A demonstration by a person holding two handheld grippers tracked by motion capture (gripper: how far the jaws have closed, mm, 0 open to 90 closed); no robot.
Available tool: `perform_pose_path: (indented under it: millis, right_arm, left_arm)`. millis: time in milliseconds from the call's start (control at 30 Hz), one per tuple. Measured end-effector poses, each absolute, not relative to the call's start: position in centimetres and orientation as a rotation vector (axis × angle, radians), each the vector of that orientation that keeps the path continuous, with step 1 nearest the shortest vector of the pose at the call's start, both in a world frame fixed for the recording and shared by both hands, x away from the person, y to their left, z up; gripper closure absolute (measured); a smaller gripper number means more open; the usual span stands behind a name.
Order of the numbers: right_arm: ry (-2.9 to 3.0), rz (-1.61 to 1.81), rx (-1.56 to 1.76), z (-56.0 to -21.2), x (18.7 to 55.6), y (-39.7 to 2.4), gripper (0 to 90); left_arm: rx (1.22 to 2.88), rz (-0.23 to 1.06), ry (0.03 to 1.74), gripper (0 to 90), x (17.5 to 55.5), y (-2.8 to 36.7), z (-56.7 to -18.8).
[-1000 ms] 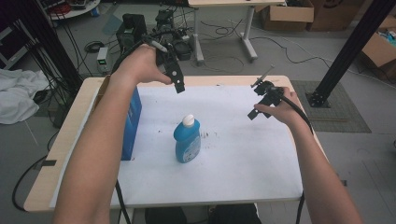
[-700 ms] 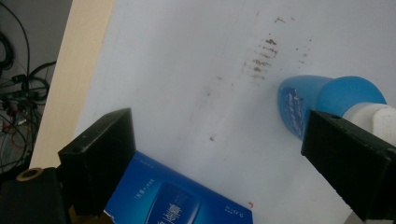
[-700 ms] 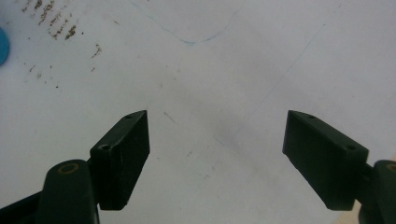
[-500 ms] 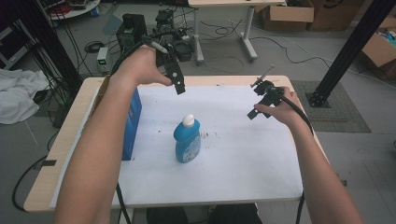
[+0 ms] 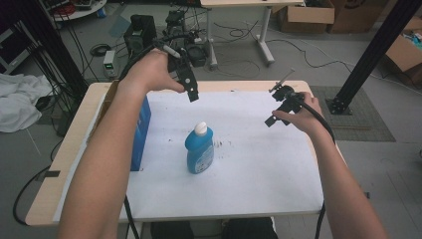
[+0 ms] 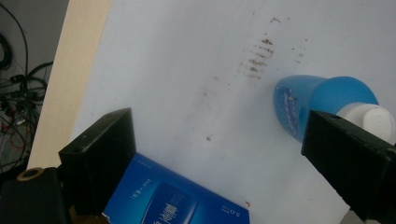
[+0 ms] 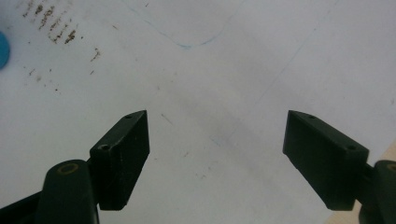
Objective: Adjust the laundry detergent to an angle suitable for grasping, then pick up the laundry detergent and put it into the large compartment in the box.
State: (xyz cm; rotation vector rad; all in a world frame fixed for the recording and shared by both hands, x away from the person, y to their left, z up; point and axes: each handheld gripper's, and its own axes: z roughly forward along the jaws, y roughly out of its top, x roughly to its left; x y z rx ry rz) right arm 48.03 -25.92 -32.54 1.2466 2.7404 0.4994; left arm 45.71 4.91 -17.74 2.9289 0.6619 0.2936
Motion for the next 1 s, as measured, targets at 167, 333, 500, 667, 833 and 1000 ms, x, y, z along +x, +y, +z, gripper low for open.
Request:
perform_pose_path:
  millis: [167,333,500,667,833,1000]
  right_arm:
    - [2.738,0.504,1.244,-32.5,48.0,-26.3,22.6]
    - [2.738,0.51,1.245,-32.7,47.8,-26.6,22.7]
    - [2.734,0.521,1.253,-32.6,47.6,-26.7,23.0]
    - [2.736,0.522,1.246,-32.6,47.6,-26.7,23.3]
    - [2.739,0.51,1.244,-32.8,47.6,-26.5,23.3]
    - [2.743,0.508,1.235,-32.9,47.5,-26.2,23.5]
  left_arm:
    - [2.906,0.293,0.681,10.7,45.6,4.9,-17.3]
    - [2.907,0.26,0.717,11.0,45.1,4.8,-17.2]
    - [2.878,0.29,0.751,11.1,44.4,5.0,-16.7]
    - [2.857,0.327,0.853,13.0,43.5,4.9,-16.7]
    - [2.806,0.308,0.902,12.7,42.7,4.9,-16.8]
    - [2.805,0.306,0.914,12.5,41.9,4.6,-17.1]
